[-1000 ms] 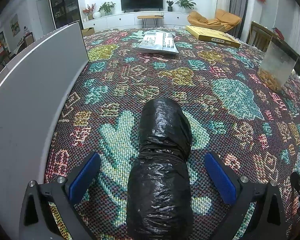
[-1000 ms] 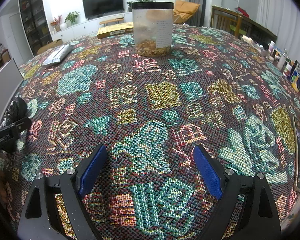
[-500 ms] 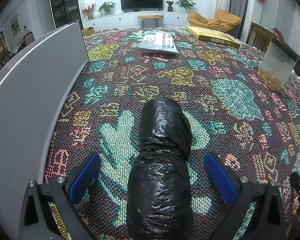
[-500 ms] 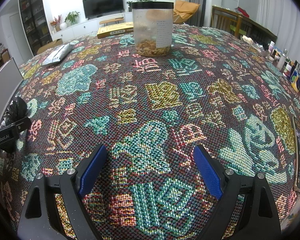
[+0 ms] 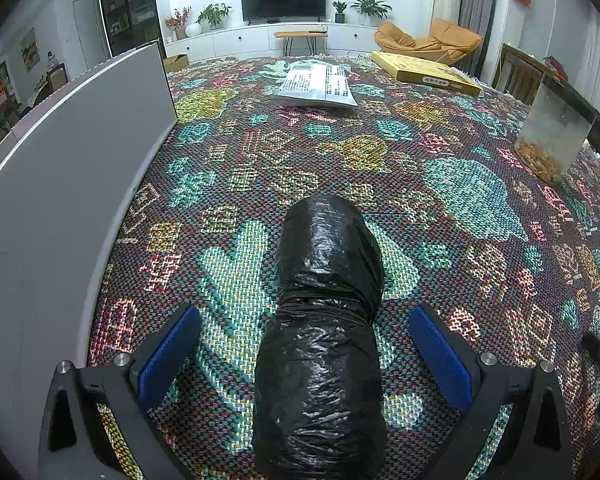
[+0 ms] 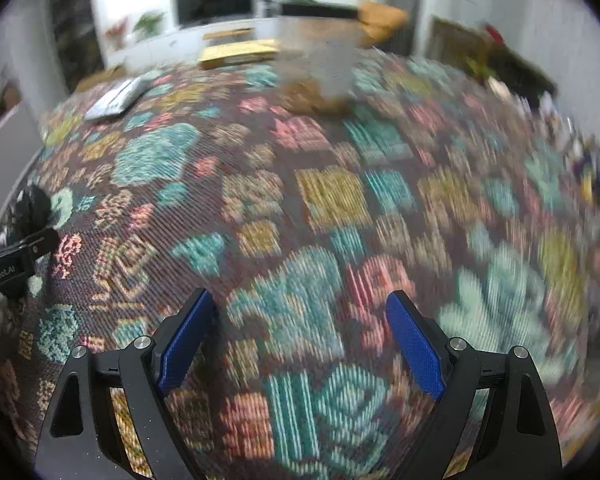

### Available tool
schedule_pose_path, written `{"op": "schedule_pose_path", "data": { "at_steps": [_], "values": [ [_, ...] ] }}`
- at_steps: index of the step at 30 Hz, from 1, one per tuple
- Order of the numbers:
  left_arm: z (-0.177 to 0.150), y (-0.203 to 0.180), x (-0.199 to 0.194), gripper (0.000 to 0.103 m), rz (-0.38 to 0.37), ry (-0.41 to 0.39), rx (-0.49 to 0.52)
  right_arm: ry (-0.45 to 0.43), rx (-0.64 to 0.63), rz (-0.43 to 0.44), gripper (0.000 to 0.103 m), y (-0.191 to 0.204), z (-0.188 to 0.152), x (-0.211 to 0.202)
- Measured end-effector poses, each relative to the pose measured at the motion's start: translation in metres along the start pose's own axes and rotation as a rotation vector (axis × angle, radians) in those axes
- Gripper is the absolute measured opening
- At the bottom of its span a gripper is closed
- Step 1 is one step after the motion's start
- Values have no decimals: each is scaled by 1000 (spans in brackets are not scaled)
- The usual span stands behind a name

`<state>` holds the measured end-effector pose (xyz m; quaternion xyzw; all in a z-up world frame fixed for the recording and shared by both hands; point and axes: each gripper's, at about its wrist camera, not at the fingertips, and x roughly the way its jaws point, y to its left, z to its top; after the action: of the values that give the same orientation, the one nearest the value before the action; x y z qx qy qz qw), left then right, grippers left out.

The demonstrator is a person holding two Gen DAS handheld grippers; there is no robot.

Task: Organize soft objects

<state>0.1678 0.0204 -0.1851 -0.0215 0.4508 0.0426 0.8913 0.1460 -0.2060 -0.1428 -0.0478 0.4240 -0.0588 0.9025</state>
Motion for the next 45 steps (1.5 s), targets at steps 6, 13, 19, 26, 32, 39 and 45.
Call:
{"op": "schedule_pose_path", "data": {
  "at_steps": [6, 13, 19, 26, 32, 39, 45],
  "values": [
    [0, 0, 0, 103, 0, 0, 0, -12, -156, 223, 90, 55, 131, 16],
    [0, 0, 0, 103, 0, 0, 0, 229, -118, 432, 90, 144, 228, 115],
    [0, 0, 0, 103, 0, 0, 0, 376, -23, 447, 90, 197, 244, 181],
    [0, 0, 0, 103, 0, -1, 0, 283, -187, 285, 70, 192, 222, 157],
    [0, 0, 0, 103, 0, -1, 0, 270, -224, 221, 70, 108, 156, 98],
    [0, 0, 0, 103, 0, -1, 0, 234, -88, 186, 70, -10, 31, 5],
    [0, 0, 0, 103, 0, -1, -1, 153, 181, 50, 70, -120, -34, -22]
  ]
}}
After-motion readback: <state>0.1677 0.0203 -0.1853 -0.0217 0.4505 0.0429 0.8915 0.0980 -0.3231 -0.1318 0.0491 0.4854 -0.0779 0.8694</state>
